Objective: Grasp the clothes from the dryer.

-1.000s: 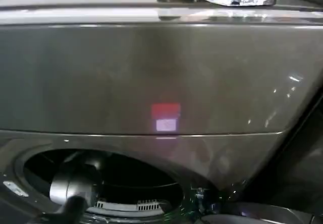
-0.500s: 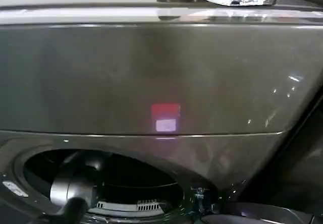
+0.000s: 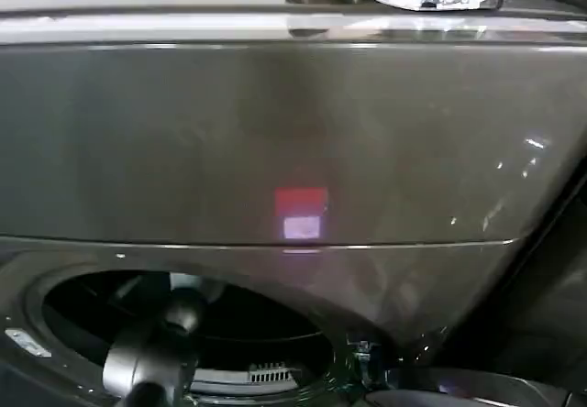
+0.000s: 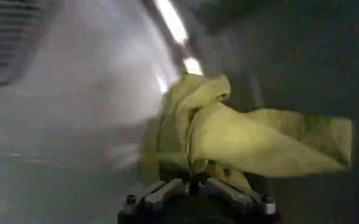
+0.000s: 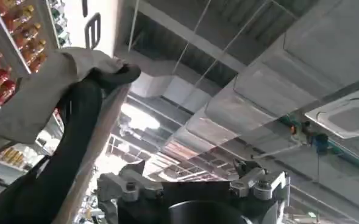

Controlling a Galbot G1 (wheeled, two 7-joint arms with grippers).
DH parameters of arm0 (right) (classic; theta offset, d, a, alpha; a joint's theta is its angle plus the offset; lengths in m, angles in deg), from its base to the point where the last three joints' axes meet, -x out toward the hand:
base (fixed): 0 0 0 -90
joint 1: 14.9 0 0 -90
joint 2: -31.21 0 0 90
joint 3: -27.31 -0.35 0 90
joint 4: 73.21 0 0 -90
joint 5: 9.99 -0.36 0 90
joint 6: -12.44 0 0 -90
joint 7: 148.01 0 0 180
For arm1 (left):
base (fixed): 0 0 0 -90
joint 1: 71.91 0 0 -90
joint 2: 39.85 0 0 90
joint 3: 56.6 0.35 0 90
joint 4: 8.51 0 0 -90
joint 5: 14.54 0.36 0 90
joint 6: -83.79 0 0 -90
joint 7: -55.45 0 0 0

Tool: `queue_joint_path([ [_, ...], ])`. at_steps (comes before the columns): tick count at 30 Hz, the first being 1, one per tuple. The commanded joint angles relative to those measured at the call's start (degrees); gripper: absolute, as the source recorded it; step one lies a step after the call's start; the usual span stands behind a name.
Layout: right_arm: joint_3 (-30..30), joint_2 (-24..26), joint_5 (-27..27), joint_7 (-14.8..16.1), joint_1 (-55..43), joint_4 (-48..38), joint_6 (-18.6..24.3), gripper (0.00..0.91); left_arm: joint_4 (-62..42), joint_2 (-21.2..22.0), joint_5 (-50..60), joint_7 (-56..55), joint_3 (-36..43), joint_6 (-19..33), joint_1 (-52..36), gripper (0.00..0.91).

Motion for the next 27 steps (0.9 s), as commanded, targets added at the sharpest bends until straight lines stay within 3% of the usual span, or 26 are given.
queue_joint_path([
  [1,0.6,-0.1,-3.3,-0.1,-0.1,0.7,-0.1,0.907,11.8,3.7,-16.0,-16.1,-3.0,-9.0,5.2,0.000],
  [8,1.4,-0.4,-4.0,0.0,-0.2,1.2,0.2,0.907,12.8,4.5,-17.0,-22.7,-5.2,-8.0,6.6,0.000],
  [27,2.6,-0.3,-7.4,0.0,-0.5,2.0,-1.1,0.907,15.6,4.5,-19.4,-21.2,-8.2,-7.9,8.8,0.000],
])
